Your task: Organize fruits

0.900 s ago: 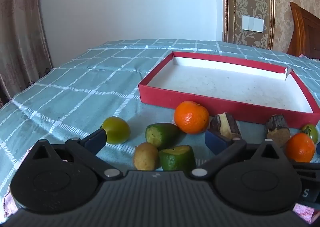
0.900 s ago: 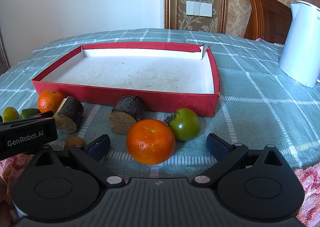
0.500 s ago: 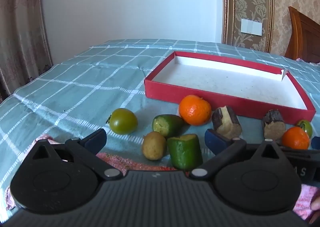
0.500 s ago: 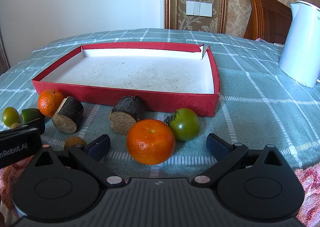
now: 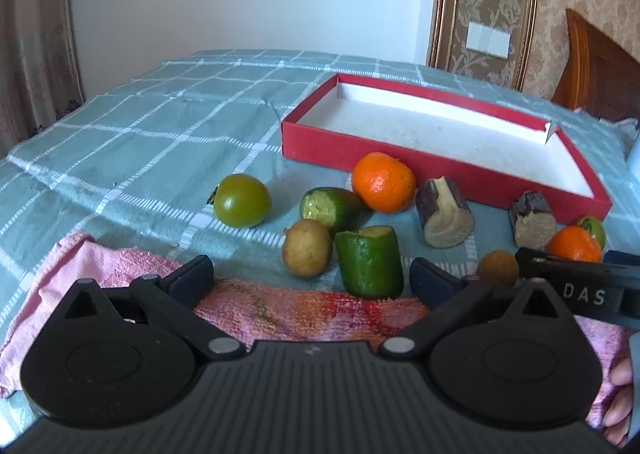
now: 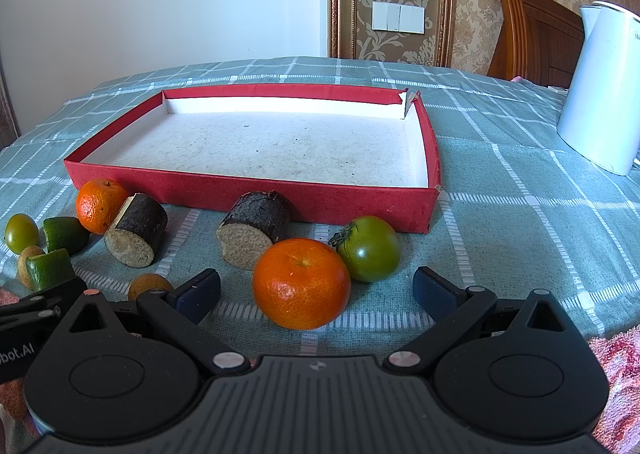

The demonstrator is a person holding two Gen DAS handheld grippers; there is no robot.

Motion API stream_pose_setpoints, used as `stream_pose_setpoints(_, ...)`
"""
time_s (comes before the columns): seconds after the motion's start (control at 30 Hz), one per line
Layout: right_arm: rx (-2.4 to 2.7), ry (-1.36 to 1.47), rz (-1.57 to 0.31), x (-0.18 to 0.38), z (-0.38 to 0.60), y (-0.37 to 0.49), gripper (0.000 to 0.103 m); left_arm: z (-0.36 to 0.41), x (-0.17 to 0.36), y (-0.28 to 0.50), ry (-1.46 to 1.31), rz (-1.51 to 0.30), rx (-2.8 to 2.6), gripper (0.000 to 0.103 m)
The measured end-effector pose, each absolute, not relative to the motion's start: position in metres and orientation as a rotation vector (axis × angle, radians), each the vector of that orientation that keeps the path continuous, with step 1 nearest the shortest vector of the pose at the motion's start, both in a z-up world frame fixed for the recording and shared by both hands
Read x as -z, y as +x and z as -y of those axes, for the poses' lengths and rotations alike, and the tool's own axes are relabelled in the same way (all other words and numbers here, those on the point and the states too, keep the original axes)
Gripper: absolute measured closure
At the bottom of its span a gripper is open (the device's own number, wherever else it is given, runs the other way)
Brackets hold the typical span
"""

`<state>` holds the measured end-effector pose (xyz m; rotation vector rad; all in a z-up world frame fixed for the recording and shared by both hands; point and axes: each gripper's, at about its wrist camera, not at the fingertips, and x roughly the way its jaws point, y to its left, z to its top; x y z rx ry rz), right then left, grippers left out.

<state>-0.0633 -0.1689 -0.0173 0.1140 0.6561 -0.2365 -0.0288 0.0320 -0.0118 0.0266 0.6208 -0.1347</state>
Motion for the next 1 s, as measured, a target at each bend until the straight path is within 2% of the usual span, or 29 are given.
stream_pose_setpoints(1.0,0.236,0.114,-0.656,0.0174,0.1687,-0.0634,0.0,-0.0226,0.0083,-0.0256,0.061,-0.646,0.101,0.0)
